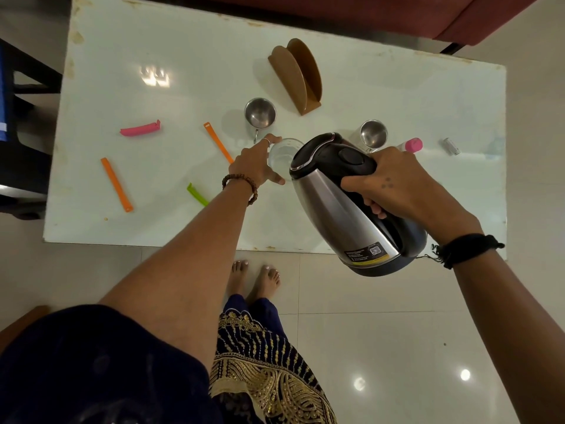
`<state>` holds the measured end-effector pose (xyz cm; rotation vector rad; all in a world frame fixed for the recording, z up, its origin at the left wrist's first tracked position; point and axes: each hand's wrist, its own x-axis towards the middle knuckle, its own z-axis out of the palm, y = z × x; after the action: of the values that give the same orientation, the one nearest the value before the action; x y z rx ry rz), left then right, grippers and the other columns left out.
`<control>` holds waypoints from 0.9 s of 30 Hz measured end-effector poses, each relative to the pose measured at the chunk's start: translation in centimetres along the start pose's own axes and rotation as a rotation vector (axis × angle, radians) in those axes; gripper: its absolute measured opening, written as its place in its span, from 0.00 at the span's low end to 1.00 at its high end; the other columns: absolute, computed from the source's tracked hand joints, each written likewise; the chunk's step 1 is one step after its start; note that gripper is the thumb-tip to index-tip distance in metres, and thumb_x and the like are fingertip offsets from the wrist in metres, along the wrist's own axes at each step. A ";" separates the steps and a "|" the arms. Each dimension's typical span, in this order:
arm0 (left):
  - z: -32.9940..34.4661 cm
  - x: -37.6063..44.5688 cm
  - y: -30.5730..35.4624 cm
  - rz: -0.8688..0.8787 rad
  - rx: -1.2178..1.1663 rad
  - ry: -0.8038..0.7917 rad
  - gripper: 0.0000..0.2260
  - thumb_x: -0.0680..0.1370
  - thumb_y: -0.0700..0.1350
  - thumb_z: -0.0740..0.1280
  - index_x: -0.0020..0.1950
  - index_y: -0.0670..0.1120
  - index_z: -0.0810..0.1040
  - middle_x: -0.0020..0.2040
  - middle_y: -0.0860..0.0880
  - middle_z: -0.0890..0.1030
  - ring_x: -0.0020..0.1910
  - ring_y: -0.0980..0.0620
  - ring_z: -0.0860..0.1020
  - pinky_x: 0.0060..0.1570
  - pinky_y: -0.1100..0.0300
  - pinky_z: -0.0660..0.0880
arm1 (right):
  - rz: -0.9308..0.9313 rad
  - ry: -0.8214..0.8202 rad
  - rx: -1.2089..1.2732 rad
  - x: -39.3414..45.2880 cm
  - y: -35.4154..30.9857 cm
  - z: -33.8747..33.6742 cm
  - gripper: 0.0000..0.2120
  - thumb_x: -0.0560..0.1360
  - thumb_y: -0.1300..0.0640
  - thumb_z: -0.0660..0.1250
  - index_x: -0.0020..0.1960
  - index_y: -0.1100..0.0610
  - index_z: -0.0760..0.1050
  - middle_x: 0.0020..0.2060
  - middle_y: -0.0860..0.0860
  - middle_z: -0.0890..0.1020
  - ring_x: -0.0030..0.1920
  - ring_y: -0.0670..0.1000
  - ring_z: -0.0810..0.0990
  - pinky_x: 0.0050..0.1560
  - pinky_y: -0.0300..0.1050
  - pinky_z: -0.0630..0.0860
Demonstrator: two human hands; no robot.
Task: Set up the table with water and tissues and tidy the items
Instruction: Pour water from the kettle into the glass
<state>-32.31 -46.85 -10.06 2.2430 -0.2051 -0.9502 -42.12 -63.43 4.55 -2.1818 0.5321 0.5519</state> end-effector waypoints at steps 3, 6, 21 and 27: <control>0.1 0.1 -0.1 0.000 0.008 0.006 0.38 0.64 0.43 0.78 0.70 0.52 0.64 0.60 0.43 0.79 0.59 0.42 0.77 0.59 0.45 0.74 | 0.003 -0.006 -0.002 0.0 0.0 0.0 0.12 0.67 0.59 0.66 0.26 0.55 0.69 0.15 0.47 0.72 0.15 0.44 0.70 0.18 0.31 0.67; 0.1 0.1 -0.2 0.001 0.008 0.010 0.38 0.64 0.43 0.78 0.69 0.53 0.65 0.60 0.44 0.79 0.59 0.43 0.76 0.59 0.45 0.73 | -0.004 -0.007 0.002 -0.1 0.1 0.0 0.12 0.67 0.59 0.67 0.26 0.54 0.69 0.15 0.47 0.72 0.15 0.44 0.70 0.18 0.31 0.67; 0.4 0.5 -0.8 0.032 -0.034 0.034 0.38 0.63 0.42 0.78 0.69 0.54 0.65 0.63 0.46 0.77 0.64 0.45 0.73 0.62 0.46 0.71 | -0.023 0.188 -0.023 -1.4 1.9 1.5 0.08 0.64 0.51 0.66 0.29 0.52 0.70 0.23 0.51 0.74 0.23 0.50 0.71 0.27 0.44 0.75; 0.5 0.7 -1.6 0.093 0.024 0.017 0.38 0.67 0.48 0.75 0.72 0.55 0.61 0.63 0.44 0.77 0.64 0.42 0.73 0.59 0.48 0.71 | -0.027 0.340 0.072 -2.7 2.3 2.9 0.11 0.63 0.49 0.65 0.27 0.51 0.67 0.20 0.47 0.72 0.21 0.46 0.68 0.23 0.37 0.69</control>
<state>-32.32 -46.17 -11.68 2.2422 -0.3122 -0.8839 -46.15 -61.95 2.98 -2.2210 0.6894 0.1422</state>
